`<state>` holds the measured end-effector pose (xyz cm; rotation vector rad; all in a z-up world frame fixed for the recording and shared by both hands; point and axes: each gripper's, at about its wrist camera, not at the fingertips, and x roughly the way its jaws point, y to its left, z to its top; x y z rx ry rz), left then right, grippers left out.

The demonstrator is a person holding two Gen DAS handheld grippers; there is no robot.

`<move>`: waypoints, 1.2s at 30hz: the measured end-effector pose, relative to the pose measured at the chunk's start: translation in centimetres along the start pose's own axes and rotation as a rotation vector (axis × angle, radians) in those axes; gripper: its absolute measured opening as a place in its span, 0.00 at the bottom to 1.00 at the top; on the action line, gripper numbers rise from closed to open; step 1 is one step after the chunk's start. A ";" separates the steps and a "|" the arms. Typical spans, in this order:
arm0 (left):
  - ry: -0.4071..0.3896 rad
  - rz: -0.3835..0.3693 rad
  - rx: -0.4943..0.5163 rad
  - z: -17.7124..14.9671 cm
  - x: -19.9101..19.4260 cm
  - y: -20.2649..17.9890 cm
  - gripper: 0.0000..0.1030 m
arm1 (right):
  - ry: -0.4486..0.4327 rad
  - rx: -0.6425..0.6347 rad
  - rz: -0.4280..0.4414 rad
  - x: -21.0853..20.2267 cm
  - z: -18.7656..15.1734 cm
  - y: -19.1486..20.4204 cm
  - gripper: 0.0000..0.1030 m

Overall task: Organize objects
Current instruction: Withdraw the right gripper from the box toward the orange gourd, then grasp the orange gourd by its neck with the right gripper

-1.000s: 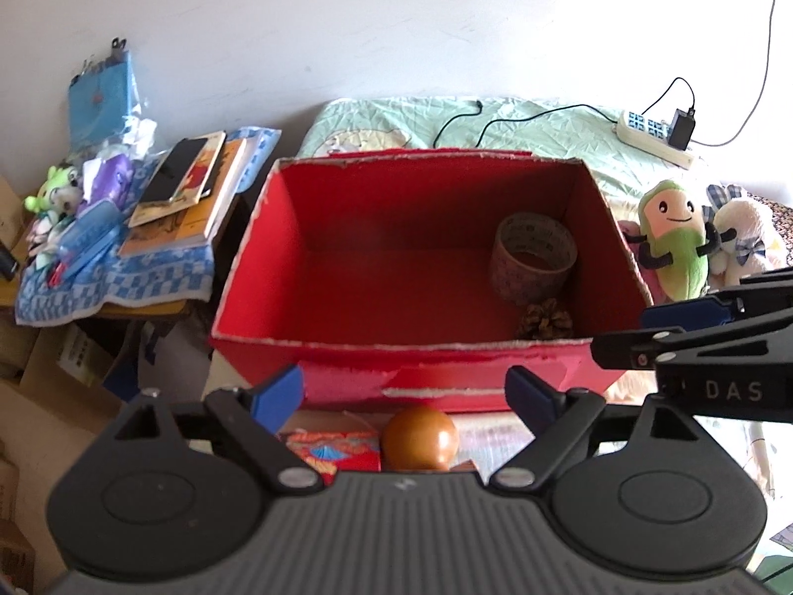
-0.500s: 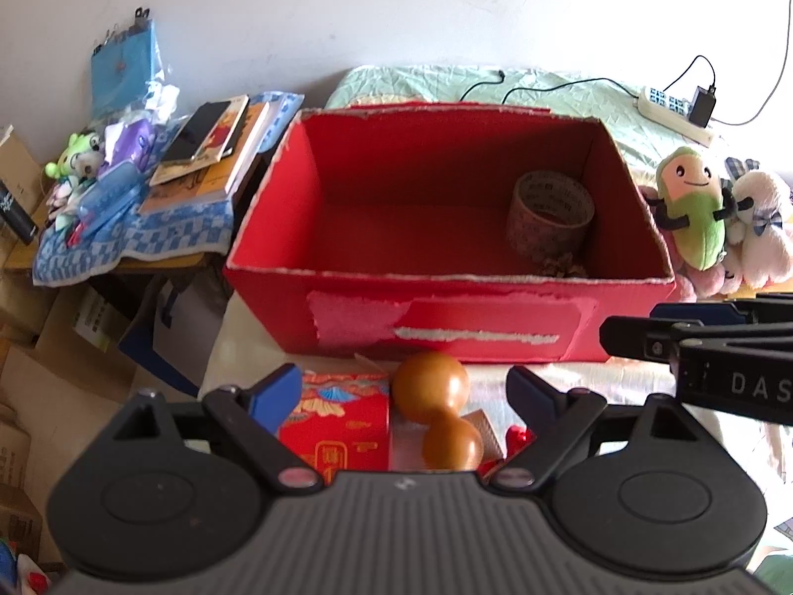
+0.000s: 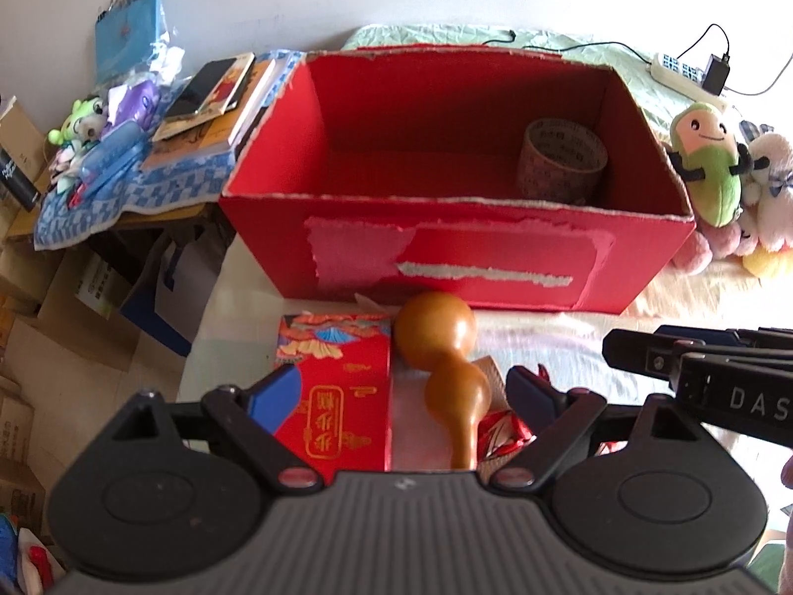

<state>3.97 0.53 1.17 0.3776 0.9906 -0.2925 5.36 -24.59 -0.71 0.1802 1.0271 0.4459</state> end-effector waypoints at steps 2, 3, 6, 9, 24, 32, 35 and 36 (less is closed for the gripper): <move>0.009 -0.001 -0.004 -0.2 0.2 0.1 0.88 | 0.012 0.010 0.009 0.2 -0.4 -0.2 0.41; 0.013 -0.001 -0.005 -0.3 0.3 0.1 0.88 | 0.017 0.015 0.012 0.3 -0.6 -0.3 0.41; 0.027 0.004 -0.003 -0.6 0.6 0.3 0.88 | 0.034 0.023 0.017 0.6 -1.2 -0.5 0.41; 0.036 0.001 -0.001 -0.9 0.9 0.4 0.88 | 0.046 0.030 0.027 0.8 -1.7 -0.7 0.41; 0.069 -0.116 0.013 -3.6 1.6 1.1 0.90 | 0.135 0.090 0.087 1.7 -4.9 -3.3 0.41; 0.019 -0.237 -0.016 -4.1 1.3 1.8 0.90 | 0.086 0.267 0.243 1.4 -4.3 -6.3 0.42; -0.011 -0.300 -0.039 -3.7 1.4 2.2 0.89 | 0.055 0.279 0.319 1.5 -3.0 -6.0 0.41; -0.019 -0.325 -0.050 -3.5 1.5 2.4 0.89 | 0.053 0.276 0.345 1.6 -2.6 -5.8 0.41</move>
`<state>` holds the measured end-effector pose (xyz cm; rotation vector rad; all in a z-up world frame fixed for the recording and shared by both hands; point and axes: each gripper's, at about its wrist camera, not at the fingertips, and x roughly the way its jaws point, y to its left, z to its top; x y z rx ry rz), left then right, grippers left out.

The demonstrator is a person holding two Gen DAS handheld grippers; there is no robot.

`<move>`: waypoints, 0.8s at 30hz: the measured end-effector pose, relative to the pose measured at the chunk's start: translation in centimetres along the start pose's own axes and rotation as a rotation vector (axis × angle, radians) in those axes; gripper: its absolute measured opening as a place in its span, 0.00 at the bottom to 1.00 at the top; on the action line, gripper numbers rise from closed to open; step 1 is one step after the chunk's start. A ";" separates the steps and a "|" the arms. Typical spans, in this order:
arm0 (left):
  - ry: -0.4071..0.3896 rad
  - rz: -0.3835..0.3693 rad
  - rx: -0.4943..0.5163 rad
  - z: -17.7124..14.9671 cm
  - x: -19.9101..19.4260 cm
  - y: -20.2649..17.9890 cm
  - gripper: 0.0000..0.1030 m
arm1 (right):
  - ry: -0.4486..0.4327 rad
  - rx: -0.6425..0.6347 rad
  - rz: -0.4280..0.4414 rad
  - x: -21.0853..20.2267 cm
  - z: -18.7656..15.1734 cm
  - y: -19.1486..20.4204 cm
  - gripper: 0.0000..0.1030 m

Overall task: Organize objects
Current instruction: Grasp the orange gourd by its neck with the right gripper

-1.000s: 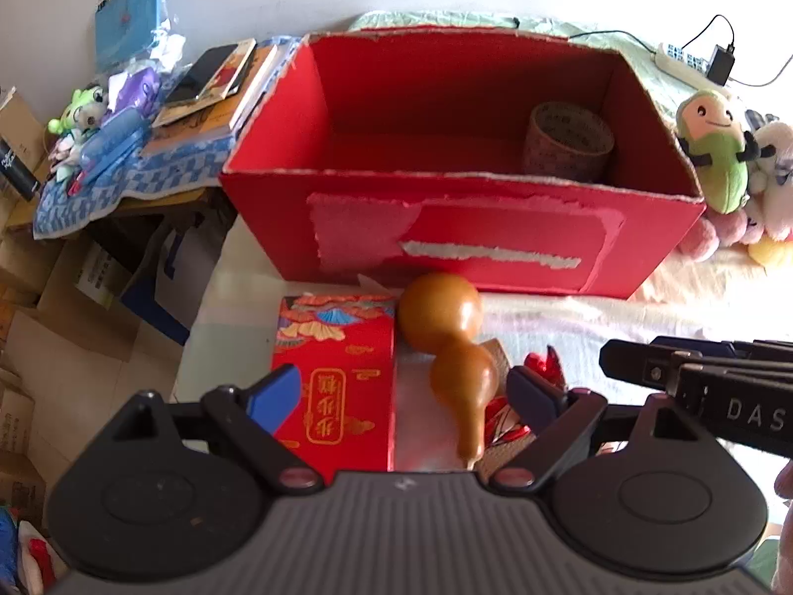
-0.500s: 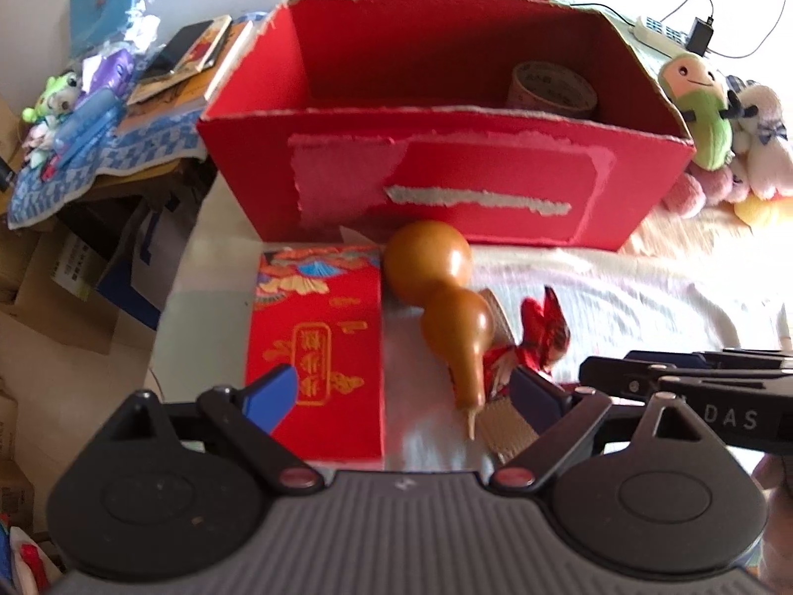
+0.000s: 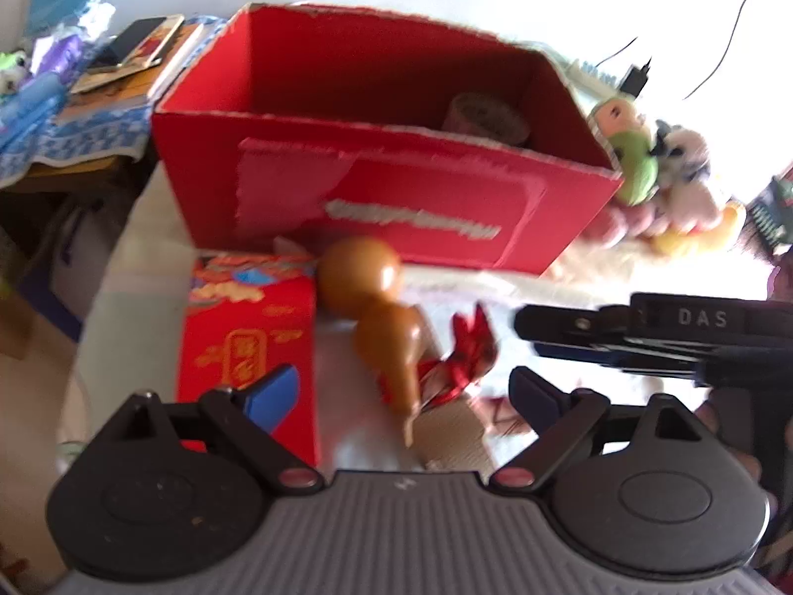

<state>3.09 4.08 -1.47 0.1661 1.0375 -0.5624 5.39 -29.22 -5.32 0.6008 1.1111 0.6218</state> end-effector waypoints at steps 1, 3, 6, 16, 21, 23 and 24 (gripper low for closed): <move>-0.007 -0.021 -0.008 0.2 0.1 0.1 0.88 | 0.003 -0.001 0.024 0.3 0.3 0.2 0.41; -0.012 -0.057 -0.026 0.6 0.6 0.5 0.86 | 0.022 -0.003 0.063 1.0 0.8 0.6 0.41; 0.003 -0.113 -0.052 1.0 1.5 0.9 0.86 | 0.062 -0.009 0.078 2.5 1.6 1.2 0.41; 0.062 -0.154 -0.048 2.3 4.7 1.7 0.86 | 0.158 -0.005 0.028 6.1 2.8 1.6 0.37; 0.102 -0.181 -0.042 2.9 6.3 1.8 0.86 | 0.206 -0.004 0.016 7.0 2.9 1.8 0.37; 0.109 -0.197 -0.043 3.1 6.8 1.8 0.86 | 0.222 0.002 0.021 7.3 3.1 1.9 0.37; 0.112 -0.207 -0.049 3.2 7.0 1.8 0.86 | 0.228 -0.001 0.018 7.4 3.1 1.9 0.37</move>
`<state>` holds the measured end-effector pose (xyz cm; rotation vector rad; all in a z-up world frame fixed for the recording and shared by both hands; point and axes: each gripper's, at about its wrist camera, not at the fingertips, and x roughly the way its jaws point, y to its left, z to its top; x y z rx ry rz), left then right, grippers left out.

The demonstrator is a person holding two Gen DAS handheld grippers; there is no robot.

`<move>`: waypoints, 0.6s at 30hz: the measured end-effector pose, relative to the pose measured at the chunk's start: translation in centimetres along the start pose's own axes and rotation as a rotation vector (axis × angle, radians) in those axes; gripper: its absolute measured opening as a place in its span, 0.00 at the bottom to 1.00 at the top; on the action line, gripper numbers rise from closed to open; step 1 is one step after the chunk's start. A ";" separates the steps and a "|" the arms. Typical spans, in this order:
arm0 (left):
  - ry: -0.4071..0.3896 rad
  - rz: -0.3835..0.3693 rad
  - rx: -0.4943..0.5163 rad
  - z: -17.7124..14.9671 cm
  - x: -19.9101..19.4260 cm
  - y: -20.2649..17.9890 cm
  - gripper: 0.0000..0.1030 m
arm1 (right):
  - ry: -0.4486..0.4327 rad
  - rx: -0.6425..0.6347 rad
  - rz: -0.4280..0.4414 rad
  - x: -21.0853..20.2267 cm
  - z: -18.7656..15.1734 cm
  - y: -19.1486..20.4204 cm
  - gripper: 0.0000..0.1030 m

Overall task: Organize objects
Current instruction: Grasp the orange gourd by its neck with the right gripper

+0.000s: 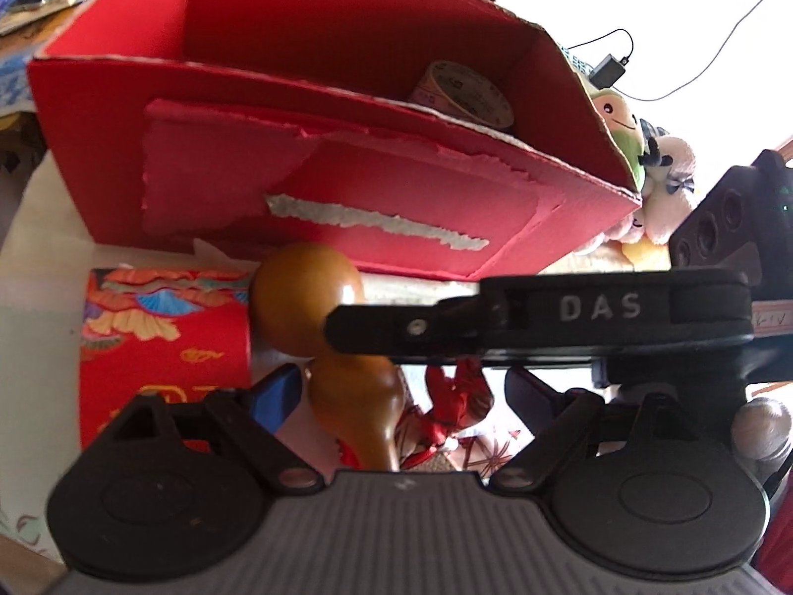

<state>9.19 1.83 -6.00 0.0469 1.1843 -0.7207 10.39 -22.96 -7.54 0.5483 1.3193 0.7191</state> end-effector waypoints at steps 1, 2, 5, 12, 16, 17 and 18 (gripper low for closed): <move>0.003 -0.009 -0.005 0.1 0.2 0.1 0.86 | 0.004 -0.004 0.000 0.0 0.0 0.1 0.37; 0.009 -0.015 -0.008 0.3 0.4 0.1 0.86 | 0.006 -0.008 -0.005 0.1 0.1 0.2 0.37; 0.032 -0.027 -0.012 0.4 1.1 0.3 0.85 | 0.019 0.005 -0.002 0.3 0.3 0.0 0.37; 0.031 -0.042 -0.017 0.7 1.2 0.5 0.85 | 0.047 -0.018 -0.001 0.7 0.4 0.2 0.36; 0.018 -0.033 0.020 0.8 0.7 -0.1 0.83 | 0.043 -0.062 -0.010 0.6 0.3 0.5 0.34; 0.017 -0.032 0.024 0.8 0.7 -0.2 0.83 | 0.042 -0.064 -0.009 0.5 0.3 0.5 0.34; 0.016 -0.032 0.026 0.8 0.6 -0.3 0.82 | 0.041 -0.062 -0.008 0.5 0.3 0.5 0.34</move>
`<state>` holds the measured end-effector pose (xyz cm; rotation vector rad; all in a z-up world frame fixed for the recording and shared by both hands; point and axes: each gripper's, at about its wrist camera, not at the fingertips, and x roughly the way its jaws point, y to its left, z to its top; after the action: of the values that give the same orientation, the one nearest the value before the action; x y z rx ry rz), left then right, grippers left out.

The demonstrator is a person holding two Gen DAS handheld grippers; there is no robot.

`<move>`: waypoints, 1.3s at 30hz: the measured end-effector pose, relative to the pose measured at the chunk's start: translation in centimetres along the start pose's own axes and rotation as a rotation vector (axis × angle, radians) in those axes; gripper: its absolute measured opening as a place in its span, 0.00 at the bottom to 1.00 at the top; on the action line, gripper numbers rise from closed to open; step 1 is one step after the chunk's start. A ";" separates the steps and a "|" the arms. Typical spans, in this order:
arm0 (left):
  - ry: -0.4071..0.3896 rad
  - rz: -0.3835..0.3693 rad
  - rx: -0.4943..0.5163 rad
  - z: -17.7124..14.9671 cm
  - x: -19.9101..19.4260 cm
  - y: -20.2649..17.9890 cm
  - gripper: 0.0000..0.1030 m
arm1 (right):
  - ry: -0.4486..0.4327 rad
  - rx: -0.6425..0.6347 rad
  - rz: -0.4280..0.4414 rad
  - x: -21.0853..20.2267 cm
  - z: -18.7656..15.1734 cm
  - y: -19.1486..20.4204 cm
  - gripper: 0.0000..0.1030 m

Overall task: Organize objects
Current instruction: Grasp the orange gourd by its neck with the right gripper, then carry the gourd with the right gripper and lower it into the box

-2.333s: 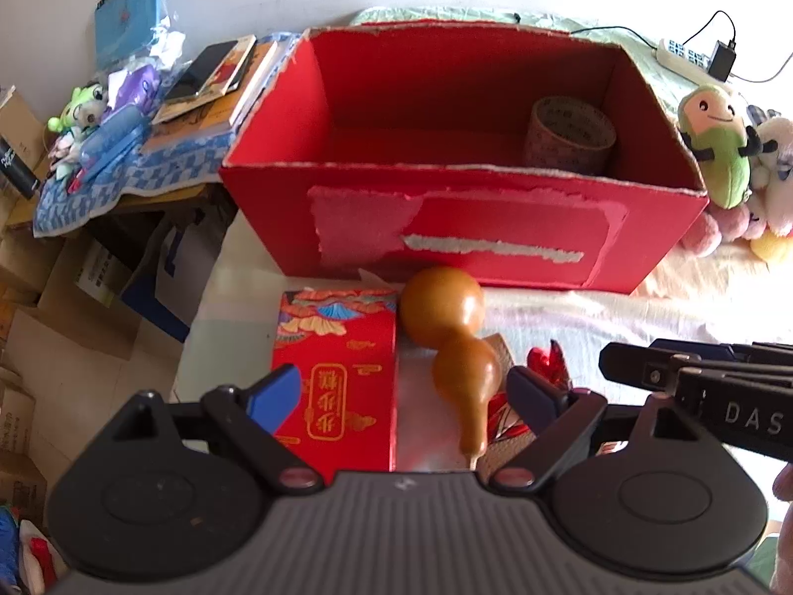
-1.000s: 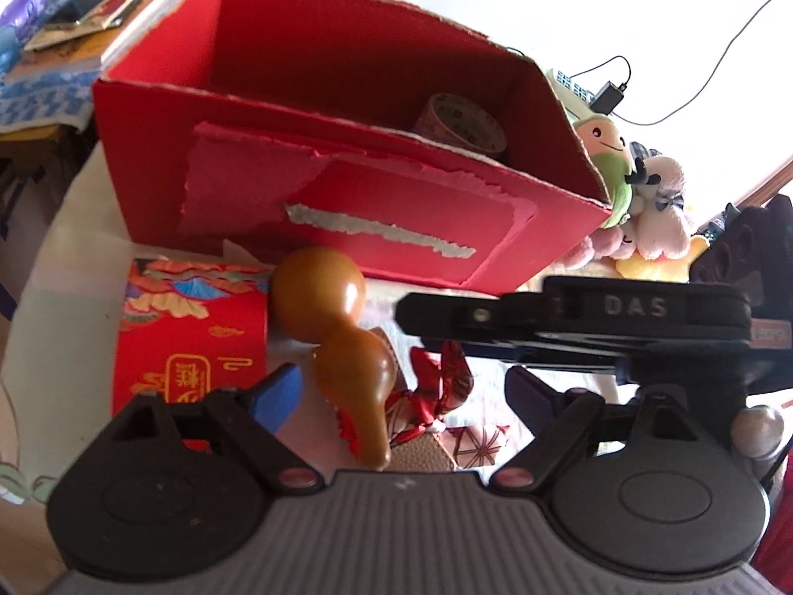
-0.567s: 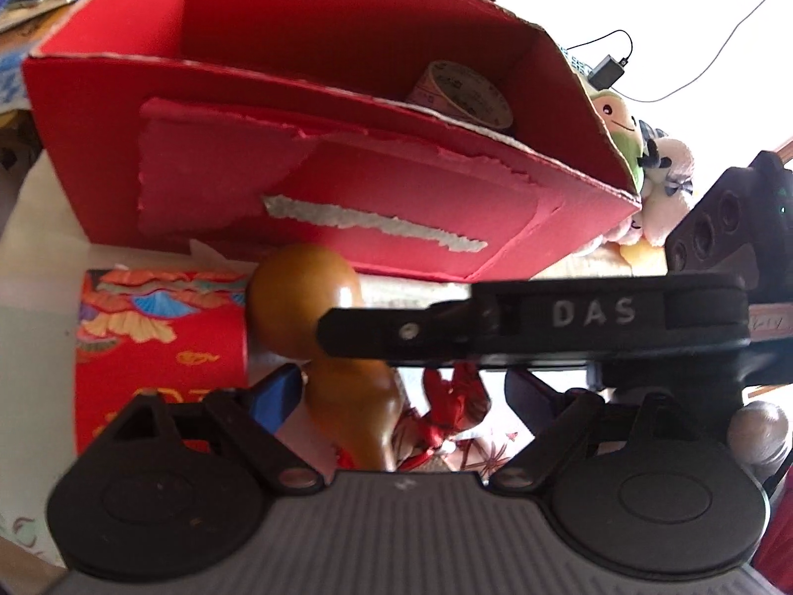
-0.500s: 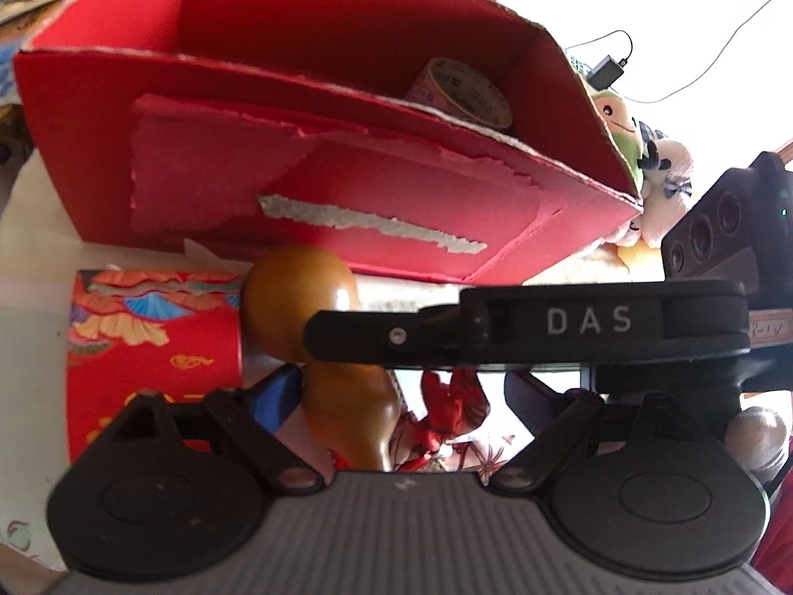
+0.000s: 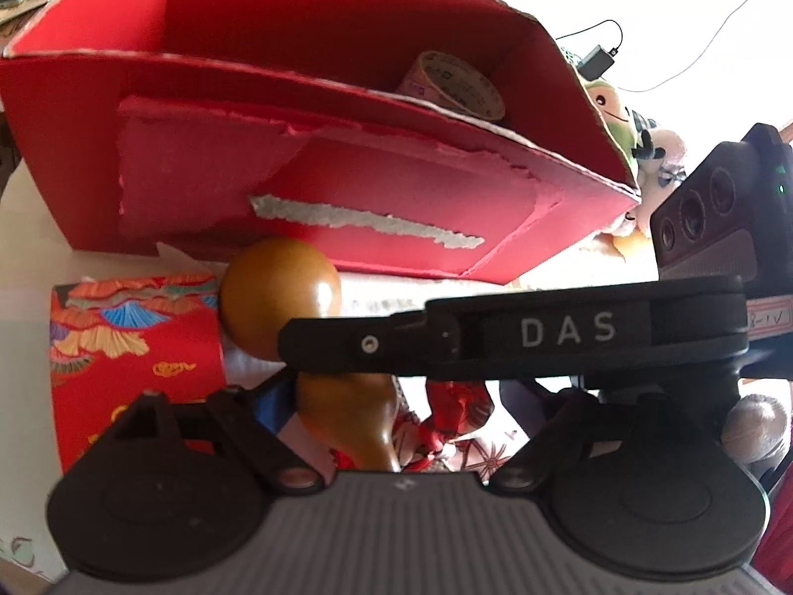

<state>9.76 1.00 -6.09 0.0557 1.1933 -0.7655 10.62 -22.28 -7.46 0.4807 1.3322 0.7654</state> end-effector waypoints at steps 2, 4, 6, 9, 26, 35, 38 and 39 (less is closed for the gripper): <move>-0.006 0.001 0.010 -0.1 -0.3 -0.3 0.81 | -0.006 -0.006 0.006 -0.3 -0.1 -0.1 0.34; -0.017 0.008 0.026 0.1 -0.7 -0.4 0.79 | -0.018 -0.009 0.020 -0.8 -0.2 -0.1 0.34; -0.031 0.019 0.054 0.1 -1.3 -1.1 0.76 | -0.026 -0.010 0.037 -1.6 -0.4 -0.2 0.34; -0.048 0.020 0.085 0.1 -2.4 -2.2 0.76 | -0.043 -0.021 0.056 -2.9 -0.8 0.0 0.34; -0.164 -0.025 0.283 -2.0 -6.3 -11.1 0.76 | -0.246 -0.072 0.090 -11.0 -2.9 0.3 0.34; -0.250 -0.028 0.394 0.9 -8.0 -14.4 0.76 | -0.361 -0.151 0.086 -12.9 -0.3 3.1 0.34; -0.282 -0.036 0.417 2.7 -9.0 -14.1 0.76 | -0.387 -0.196 0.063 -13.0 1.4 4.4 0.34; -0.289 -0.037 0.425 3.5 -9.0 -14.0 0.76 | -0.395 -0.210 0.050 -12.7 2.1 5.0 0.34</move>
<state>3.32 -6.44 7.80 0.2659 0.7466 -1.0137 10.90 -27.99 5.16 0.4697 0.8662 0.7945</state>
